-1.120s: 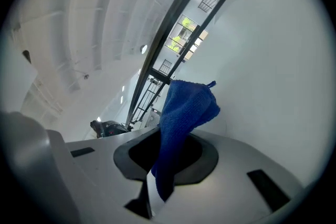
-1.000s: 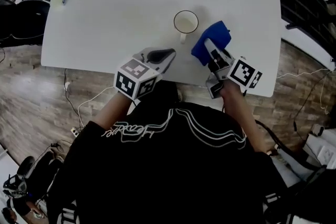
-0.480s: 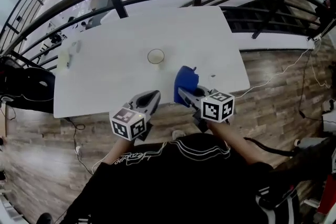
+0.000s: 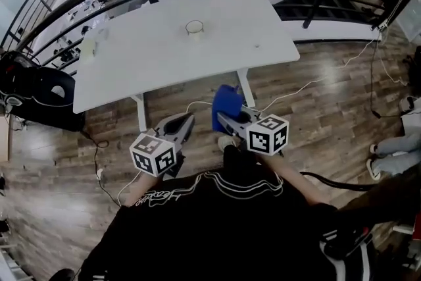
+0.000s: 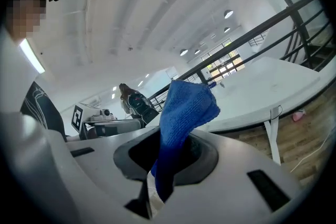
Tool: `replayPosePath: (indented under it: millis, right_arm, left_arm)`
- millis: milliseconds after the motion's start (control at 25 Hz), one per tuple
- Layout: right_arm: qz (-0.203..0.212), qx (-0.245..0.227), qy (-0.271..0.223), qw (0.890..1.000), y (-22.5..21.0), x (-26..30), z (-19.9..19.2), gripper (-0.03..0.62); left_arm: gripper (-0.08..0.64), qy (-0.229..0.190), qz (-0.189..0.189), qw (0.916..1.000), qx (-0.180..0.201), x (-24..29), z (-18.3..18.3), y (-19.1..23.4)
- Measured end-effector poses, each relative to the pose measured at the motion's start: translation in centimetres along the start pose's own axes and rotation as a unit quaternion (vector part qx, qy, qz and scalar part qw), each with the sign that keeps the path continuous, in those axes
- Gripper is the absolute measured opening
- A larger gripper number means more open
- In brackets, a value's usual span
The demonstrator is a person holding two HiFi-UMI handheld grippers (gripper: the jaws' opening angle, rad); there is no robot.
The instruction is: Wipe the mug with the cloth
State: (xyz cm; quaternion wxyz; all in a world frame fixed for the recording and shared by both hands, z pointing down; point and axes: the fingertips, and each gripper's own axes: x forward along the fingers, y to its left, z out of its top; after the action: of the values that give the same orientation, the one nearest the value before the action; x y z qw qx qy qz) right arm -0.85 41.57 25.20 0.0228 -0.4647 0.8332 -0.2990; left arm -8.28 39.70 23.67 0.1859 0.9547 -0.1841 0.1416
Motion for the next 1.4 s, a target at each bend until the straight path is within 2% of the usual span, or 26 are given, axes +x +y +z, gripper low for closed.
replayPosePath:
  millis: [240,440,720,920,1200,1400]
  right_arm:
    - [0.018,-0.031,-0.013,0.999,7.3,-4.1,-2.0,0.051]
    - [0.016,-0.054,-0.017,0.998,10.3,-5.8,-2.4,0.051]
    - [0.014,-0.080,-0.019,0.997,10.4,-8.1,-2.4,0.051]
    - [0.017,-0.101,-0.015,0.995,10.0,-10.1,-1.6,0.051]
    - [0.015,-0.091,-0.016,0.996,8.9,-12.6,-0.8,0.051]
    - [0.016,-0.088,-0.019,0.996,9.9,-14.1,-1.3,0.051]
  left_arm:
    - [0.009,-0.018,-0.007,0.9998,0.010,-5.6,-1.4,-5.2]
    - [0.009,-0.027,-0.011,0.9995,0.013,-7.7,-1.4,-7.4]
    - [0.009,-0.043,-0.002,0.9989,0.019,-7.9,-0.9,-9.5]
    - [0.009,-0.041,-0.003,0.9991,0.010,-6.5,-0.9,-11.5]
    - [0.008,-0.037,0.005,0.9993,-0.009,-5.0,-0.8,-13.7]
    - [0.008,-0.037,0.010,0.9992,-0.008,-6.0,-1.4,-15.4]
